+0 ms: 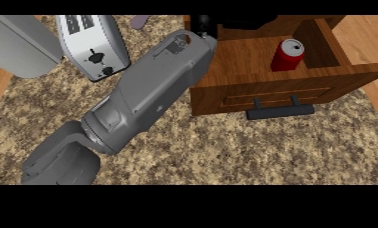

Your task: Pick up the can, place it into the drawer and close the drawer

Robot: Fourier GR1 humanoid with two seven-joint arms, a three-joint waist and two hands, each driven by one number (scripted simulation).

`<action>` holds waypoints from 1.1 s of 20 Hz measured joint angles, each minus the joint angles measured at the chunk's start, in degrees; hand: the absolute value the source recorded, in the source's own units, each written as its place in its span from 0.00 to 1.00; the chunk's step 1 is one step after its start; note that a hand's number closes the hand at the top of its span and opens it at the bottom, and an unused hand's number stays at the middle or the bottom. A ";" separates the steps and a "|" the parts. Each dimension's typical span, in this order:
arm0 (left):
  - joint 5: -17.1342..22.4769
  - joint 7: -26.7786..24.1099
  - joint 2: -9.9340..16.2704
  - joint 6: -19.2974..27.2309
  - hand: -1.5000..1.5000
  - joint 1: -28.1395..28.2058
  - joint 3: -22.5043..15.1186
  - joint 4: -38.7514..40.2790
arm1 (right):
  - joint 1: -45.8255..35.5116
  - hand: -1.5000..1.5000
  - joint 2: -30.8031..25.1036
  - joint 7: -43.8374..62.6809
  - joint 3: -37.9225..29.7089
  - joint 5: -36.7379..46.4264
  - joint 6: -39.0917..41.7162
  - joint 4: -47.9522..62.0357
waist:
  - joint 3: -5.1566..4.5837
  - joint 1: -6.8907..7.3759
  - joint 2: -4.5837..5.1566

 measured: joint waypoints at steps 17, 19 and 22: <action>6.00 -7.11 0.00 -0.16 0.00 -0.57 0.08 -0.67 | -5.91 0.00 -5.64 -8.48 -0.31 9.62 3.70 -4.04 | -0.06 1.15 -0.06; 6.33 -8.14 -0.01 -0.39 0.00 -0.89 0.17 -0.55 | -7.72 0.00 -5.84 -9.66 1.38 13.96 3.65 -4.44 | -0.06 1.64 0.04; 6.72 -8.53 -0.01 0.20 0.00 -2.10 0.13 -0.66 | -9.52 0.00 -5.86 -10.64 4.56 21.78 3.68 -6.25 | -0.07 2.39 -0.05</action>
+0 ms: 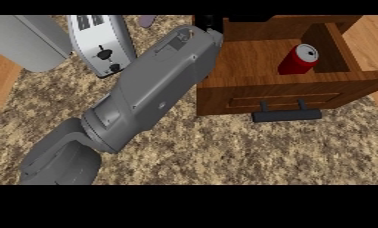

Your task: Pick up the can, place it into the drawer and close the drawer

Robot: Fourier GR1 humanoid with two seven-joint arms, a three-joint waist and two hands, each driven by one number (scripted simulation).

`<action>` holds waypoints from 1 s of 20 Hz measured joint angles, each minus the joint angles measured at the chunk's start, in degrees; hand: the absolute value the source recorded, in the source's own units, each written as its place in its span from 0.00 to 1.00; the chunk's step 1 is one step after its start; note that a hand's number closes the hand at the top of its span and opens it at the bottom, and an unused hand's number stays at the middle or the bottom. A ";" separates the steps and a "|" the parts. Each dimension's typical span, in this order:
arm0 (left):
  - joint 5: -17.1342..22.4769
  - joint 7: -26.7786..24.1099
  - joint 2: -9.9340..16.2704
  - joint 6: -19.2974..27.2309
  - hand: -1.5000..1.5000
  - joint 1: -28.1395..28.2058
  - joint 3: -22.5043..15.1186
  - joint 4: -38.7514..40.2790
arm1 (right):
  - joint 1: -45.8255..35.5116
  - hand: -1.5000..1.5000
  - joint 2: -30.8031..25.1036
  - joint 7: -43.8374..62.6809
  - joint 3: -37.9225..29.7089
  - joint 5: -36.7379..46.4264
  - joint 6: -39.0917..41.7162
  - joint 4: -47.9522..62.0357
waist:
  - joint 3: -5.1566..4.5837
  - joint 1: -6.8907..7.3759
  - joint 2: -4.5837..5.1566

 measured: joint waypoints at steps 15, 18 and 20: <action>-0.46 2.13 0.14 -0.21 0.00 0.20 1.52 -0.76 | -16.44 0.00 1.65 -5.19 24.25 42.95 -10.58 14.44 | -0.06 3.56 -0.62; -1.33 3.53 1.09 -0.06 0.00 0.35 1.59 -1.22 | -20.14 0.00 0.91 -6.66 27.46 49.03 -13.22 20.73 | -0.06 3.88 -0.77; -1.91 4.09 1.80 0.26 0.00 0.80 1.64 -1.89 | -23.11 0.00 0.51 -7.25 29.29 52.69 -14.86 25.52 | -0.06 4.20 -0.83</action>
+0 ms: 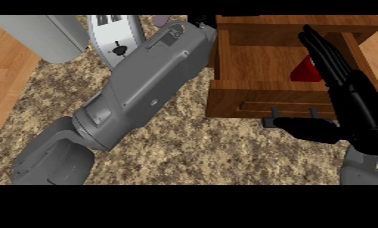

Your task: Pick up the can, place it into the drawer and close the drawer

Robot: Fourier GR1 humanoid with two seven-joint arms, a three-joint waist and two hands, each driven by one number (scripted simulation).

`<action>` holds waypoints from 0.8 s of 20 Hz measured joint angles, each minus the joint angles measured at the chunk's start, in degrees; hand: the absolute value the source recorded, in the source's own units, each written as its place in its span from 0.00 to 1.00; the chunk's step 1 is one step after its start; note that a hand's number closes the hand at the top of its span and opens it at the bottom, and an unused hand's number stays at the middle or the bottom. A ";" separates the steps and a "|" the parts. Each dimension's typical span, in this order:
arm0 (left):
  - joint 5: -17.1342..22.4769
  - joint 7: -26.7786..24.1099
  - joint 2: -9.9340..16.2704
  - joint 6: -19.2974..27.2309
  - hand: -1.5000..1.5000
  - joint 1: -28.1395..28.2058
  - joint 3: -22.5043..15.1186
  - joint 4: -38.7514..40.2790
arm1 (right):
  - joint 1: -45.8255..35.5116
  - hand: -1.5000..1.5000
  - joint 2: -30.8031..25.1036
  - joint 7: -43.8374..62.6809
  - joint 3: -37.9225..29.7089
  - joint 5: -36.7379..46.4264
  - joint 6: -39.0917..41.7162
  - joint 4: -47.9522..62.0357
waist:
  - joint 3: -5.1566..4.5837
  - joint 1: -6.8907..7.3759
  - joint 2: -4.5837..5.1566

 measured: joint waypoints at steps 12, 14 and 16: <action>-3.55 6.50 6.48 1.38 0.00 2.50 -0.65 -6.83 | -13.98 0.00 -1.17 -4.28 5.24 16.51 -12.71 30.59 | 0.01 1.09 -0.23; -4.02 7.26 8.11 1.47 0.00 4.02 -0.49 -9.03 | -15.23 0.00 -0.71 -4.83 5.08 18.25 -16.01 35.76 | 0.02 1.06 -0.24; -4.68 8.21 9.70 1.64 0.00 5.69 -0.71 -11.45 | -16.90 0.00 -0.35 -5.23 4.62 19.58 -18.79 41.13 | 0.02 1.14 -0.25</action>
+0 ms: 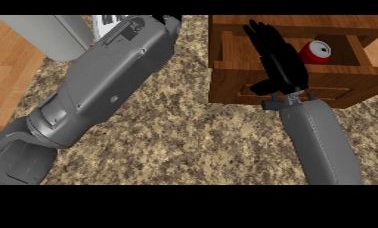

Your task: Pick up the can, place it into the drawer and close the drawer

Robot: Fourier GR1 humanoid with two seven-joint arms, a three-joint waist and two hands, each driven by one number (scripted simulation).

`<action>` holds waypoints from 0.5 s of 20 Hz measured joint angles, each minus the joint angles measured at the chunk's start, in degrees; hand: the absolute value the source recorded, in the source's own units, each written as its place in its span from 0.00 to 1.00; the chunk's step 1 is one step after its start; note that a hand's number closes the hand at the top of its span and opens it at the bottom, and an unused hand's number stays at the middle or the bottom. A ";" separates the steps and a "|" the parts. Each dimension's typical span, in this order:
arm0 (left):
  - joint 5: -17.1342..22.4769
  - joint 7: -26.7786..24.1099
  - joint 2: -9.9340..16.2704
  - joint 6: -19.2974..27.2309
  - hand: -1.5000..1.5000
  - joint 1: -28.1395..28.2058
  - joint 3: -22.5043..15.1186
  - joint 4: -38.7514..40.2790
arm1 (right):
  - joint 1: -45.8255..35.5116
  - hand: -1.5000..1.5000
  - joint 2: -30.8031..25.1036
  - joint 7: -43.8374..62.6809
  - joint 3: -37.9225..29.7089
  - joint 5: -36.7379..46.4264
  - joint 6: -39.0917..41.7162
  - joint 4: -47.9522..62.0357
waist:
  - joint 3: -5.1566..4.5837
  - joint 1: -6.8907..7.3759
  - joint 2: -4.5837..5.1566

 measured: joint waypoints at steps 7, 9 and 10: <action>-2.05 3.45 4.80 0.65 0.00 3.98 0.00 -7.32 | -8.40 0.00 -0.13 -1.13 -2.22 4.57 -9.71 16.59 | -0.51 0.18 -0.36; -2.54 3.81 5.99 0.26 0.00 5.16 0.20 -9.06 | -10.83 0.00 -0.34 -1.28 -3.02 5.69 -12.48 21.03 | -0.63 0.31 -0.40; -2.82 4.36 6.53 0.31 0.00 5.16 0.29 -9.53 | -11.86 0.00 -0.29 -1.29 -3.37 6.24 -14.06 23.00 | -0.69 0.28 -0.43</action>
